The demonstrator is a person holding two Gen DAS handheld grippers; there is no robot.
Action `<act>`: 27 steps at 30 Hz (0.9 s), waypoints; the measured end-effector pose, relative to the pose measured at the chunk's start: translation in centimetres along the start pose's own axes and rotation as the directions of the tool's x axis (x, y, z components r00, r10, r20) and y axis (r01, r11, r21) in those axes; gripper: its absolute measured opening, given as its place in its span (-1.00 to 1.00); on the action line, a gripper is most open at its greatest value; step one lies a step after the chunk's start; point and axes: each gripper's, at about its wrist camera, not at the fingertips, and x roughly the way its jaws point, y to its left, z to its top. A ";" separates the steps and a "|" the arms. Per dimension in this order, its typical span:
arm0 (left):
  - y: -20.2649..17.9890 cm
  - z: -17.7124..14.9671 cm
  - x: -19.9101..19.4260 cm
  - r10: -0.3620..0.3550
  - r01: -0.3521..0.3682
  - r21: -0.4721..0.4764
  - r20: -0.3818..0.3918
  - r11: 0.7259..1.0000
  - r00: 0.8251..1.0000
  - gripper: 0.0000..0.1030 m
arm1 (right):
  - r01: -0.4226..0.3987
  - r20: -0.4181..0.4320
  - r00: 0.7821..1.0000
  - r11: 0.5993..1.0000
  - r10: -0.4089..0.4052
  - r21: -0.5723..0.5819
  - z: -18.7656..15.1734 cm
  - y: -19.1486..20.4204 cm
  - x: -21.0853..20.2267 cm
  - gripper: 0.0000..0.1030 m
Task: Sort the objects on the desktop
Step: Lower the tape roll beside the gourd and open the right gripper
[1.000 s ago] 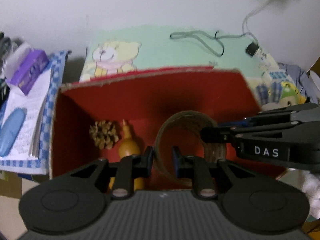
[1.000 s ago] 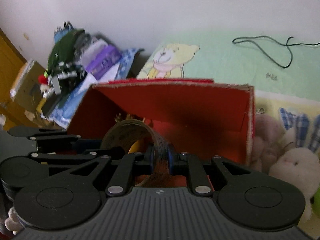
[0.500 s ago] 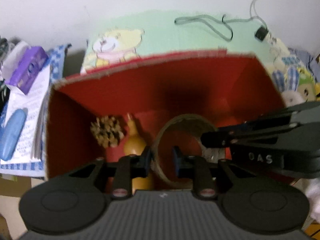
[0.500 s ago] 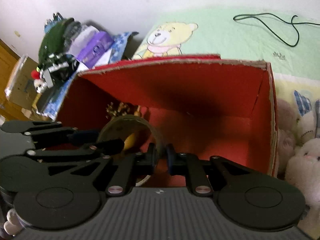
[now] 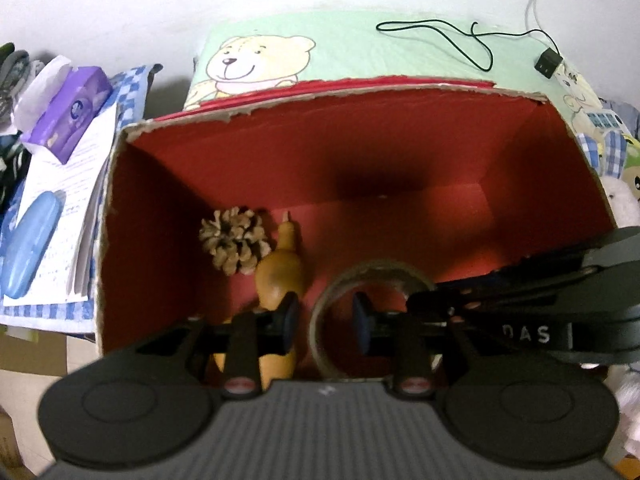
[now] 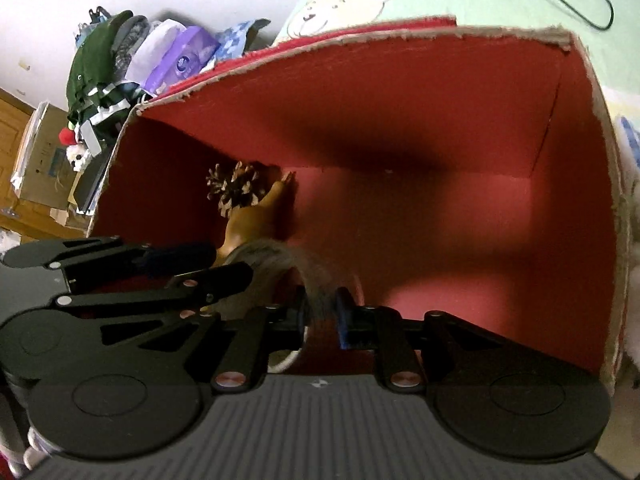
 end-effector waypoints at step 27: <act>0.8 -1.2 -2.0 0.017 -0.012 -0.064 0.066 0.998 0.998 -0.28 | -0.009 0.016 1.000 0.999 0.009 -0.050 -0.3 0.4 -0.3 -0.49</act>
